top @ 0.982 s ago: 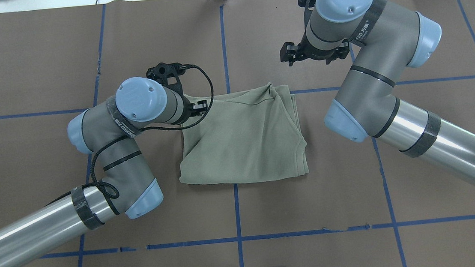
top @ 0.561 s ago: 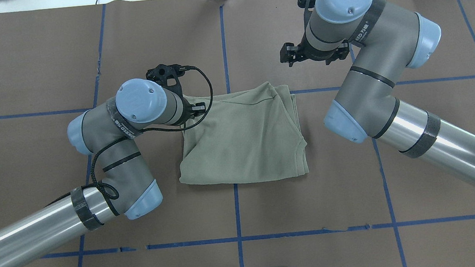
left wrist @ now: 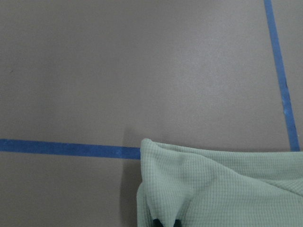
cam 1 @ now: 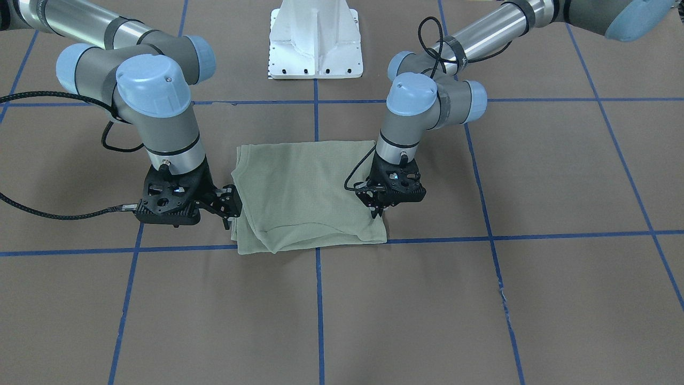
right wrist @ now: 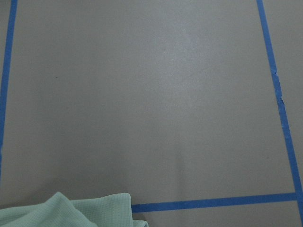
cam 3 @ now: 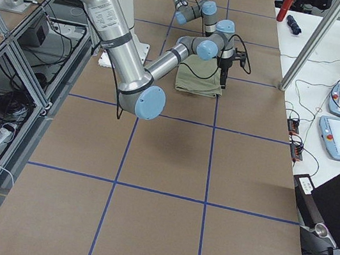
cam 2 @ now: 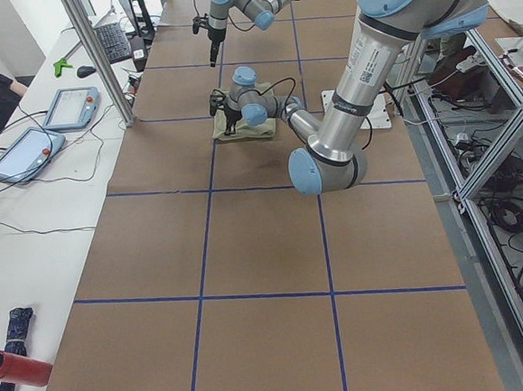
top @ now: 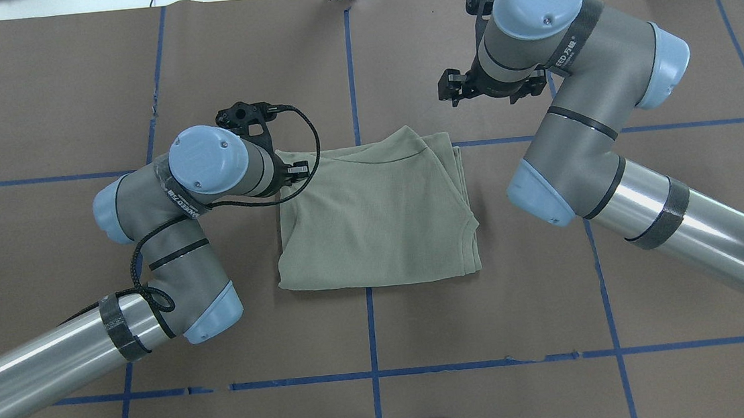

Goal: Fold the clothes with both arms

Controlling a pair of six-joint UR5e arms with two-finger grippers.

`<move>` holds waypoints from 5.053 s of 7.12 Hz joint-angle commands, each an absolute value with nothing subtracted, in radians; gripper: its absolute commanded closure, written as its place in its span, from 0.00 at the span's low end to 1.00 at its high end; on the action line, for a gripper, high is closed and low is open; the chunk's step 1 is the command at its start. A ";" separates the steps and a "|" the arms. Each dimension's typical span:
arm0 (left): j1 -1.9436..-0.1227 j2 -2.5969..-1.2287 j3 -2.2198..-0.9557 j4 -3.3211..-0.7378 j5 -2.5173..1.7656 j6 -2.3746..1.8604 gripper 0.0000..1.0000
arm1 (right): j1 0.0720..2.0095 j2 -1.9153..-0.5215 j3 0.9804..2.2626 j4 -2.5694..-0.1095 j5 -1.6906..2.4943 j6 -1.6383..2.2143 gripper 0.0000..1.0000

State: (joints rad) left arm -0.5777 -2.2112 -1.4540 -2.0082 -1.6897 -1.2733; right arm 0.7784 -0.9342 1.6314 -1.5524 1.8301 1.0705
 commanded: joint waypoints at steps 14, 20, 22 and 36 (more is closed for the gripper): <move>-0.560 -2.235 -1.378 -2.197 -1.735 -1.331 0.00 | 0.770 -0.940 1.624 -1.551 1.830 1.069 0.00; -0.627 -2.182 -1.483 -2.105 -1.793 -1.210 0.00 | 0.823 -0.943 1.631 -1.565 1.864 0.970 0.00; -0.734 -2.042 -1.743 -1.922 -1.889 -0.977 0.00 | 0.978 -1.012 1.628 -1.568 2.038 0.684 0.00; -1.546 -1.369 -1.882 -1.612 -2.334 0.031 0.00 | 1.592 -1.600 1.825 -1.753 2.333 -0.029 0.00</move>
State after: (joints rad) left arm -1.5436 -1.4002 -1.8864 -1.6185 -2.2968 0.0264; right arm 1.5950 -1.5970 1.8163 -1.7564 2.3323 -0.0520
